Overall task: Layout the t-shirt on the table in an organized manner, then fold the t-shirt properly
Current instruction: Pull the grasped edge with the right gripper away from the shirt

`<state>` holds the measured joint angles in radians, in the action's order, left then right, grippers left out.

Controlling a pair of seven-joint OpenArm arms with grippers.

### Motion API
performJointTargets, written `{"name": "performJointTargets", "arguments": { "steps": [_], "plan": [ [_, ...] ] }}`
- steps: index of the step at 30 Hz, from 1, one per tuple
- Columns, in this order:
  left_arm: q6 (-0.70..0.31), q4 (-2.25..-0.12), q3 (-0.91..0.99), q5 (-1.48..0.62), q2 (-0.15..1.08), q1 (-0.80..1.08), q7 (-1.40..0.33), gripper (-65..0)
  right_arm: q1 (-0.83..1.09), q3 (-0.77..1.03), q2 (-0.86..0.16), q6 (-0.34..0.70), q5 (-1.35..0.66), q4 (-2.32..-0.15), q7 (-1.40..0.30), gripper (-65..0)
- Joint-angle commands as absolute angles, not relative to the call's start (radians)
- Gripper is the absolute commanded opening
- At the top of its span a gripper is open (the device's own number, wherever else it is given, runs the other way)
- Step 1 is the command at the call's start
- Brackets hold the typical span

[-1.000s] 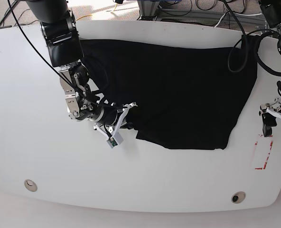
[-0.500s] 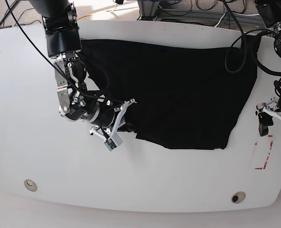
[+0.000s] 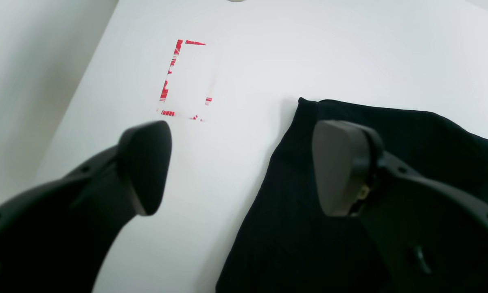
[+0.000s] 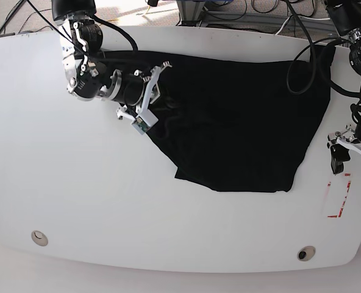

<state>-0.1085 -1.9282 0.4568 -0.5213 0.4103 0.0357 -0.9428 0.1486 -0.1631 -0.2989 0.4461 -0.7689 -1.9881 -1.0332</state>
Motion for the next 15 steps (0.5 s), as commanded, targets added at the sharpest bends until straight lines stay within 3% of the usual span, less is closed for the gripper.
{"name": "performJointTargets", "arguments": {
  "steps": [1,15],
  "plan": [
    [-0.108,-1.939,0.463,-0.526,0.429,0.021,-0.915,-13.6,0.188,-0.159,-0.328,0.446,-0.848,-2.028,-1.006,-64.8],
    [-0.108,-1.934,0.456,-0.526,0.429,0.019,-0.915,-13.6,0.395,-0.162,-0.473,0.443,-1.027,-2.032,-1.003,-64.8]
  ]
}}
